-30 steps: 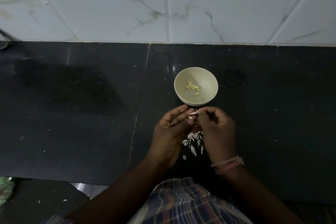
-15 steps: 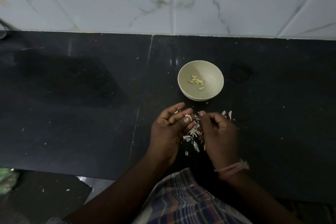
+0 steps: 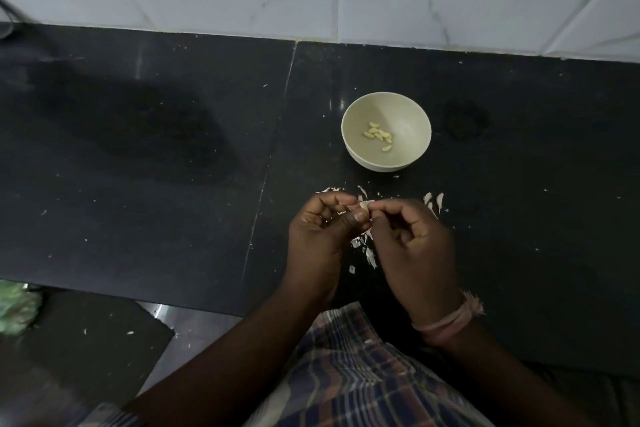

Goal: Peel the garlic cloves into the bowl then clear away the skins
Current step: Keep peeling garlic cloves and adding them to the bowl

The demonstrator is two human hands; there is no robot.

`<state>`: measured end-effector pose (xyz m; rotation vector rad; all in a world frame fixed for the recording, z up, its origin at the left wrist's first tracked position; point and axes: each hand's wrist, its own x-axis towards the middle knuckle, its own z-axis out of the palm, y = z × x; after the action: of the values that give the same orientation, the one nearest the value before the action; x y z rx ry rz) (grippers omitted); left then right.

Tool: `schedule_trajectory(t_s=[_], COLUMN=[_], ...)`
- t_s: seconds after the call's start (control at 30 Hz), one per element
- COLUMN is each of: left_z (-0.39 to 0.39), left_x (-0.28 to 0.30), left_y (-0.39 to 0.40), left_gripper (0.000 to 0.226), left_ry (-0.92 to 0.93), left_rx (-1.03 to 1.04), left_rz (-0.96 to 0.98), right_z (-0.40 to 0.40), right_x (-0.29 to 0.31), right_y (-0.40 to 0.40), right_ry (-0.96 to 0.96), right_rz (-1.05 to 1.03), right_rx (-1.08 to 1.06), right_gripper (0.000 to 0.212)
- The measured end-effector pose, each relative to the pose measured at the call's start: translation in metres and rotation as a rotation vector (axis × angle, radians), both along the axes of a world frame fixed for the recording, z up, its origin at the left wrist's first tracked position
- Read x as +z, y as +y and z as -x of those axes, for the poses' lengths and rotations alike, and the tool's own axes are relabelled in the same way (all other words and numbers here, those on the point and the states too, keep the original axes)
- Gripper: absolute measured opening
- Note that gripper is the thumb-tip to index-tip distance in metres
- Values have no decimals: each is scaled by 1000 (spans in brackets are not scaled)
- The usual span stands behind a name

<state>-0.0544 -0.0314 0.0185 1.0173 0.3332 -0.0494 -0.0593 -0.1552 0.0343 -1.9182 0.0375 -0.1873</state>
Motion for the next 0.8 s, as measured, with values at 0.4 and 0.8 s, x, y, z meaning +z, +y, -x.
schedule_trajectory(t_s=[0.4, 0.8], left_z=[-1, -3], left_x=[9, 17], left_y=[-4, -6], left_gripper=[19, 28], left_ry=[49, 100], left_rx=[-61, -22], left_rz=[108, 22], right_z=[-2, -8], right_x=[4, 6], right_y=[0, 2], right_ry=[-34, -82], right_rz=[41, 309], right_rx=[-50, -75], right_gripper=[10, 9])
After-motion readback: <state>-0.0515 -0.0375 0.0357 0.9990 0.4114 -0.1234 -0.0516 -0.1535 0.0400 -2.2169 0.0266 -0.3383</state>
